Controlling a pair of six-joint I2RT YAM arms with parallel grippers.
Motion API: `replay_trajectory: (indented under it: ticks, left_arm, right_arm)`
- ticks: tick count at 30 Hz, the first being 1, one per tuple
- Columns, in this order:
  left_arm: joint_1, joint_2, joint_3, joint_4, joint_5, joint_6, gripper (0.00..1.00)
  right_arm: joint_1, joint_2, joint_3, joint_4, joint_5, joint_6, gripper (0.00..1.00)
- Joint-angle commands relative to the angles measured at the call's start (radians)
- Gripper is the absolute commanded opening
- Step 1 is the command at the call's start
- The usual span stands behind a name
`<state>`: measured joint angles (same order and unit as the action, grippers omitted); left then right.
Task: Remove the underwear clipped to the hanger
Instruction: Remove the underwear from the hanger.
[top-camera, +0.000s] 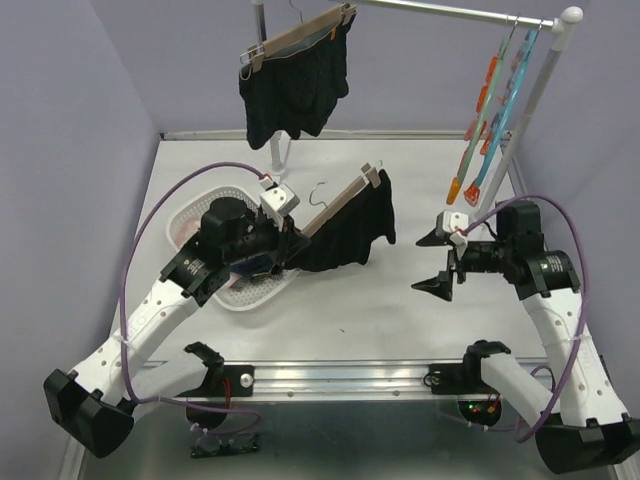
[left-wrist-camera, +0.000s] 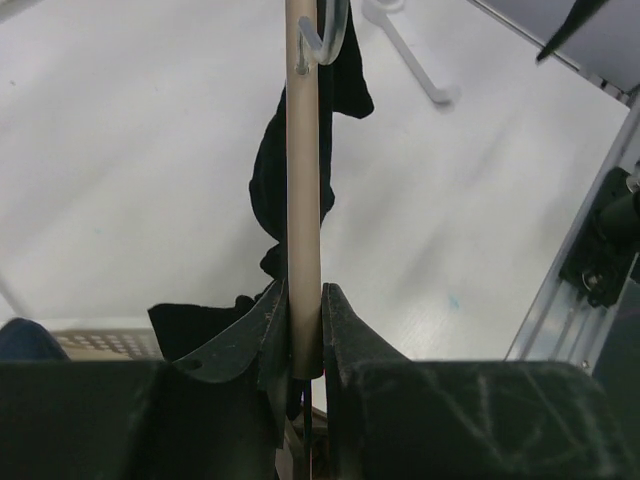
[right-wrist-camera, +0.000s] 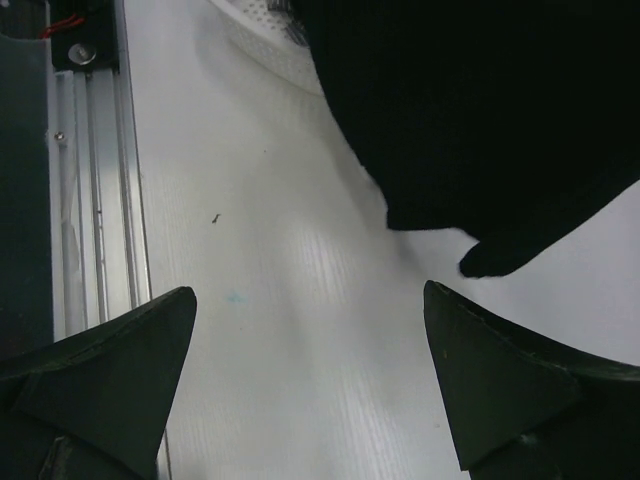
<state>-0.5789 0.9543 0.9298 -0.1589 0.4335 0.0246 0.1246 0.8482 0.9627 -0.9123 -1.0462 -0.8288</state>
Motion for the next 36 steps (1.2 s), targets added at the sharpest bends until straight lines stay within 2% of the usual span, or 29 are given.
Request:
replay_trajectory:
  ticks: [1,6,14,19,28,36]
  left_arm:
    - [-0.019,-0.060,-0.061,-0.013,0.109,0.047,0.00]
    - [-0.122,-0.066,-0.086,-0.010,0.070,0.107,0.00]
    - [-0.252,-0.002,-0.089,-0.010,-0.035,0.228,0.00]
    - [-0.271,0.003,-0.100,-0.025,-0.055,0.284,0.00]
    - [-0.338,-0.005,-0.101,-0.037,-0.050,0.347,0.00]
    - [-0.358,-0.014,-0.082,-0.060,-0.064,0.371,0.00]
  right_arm:
    - [-0.006,0.002,0.180,-0.146,-0.061,-0.102,1.00]
    - [-0.006,0.026,0.208,-0.149,-0.120,-0.070,1.00]
    - [-0.008,0.051,0.237,-0.152,-0.008,-0.092,1.00]
    - [-0.006,0.025,0.248,-0.160,0.074,-0.099,1.00]
    - [-0.006,0.081,0.218,-0.183,-0.040,-0.170,1.00]
    - [-0.006,0.144,0.211,-0.244,-0.048,-0.263,0.98]
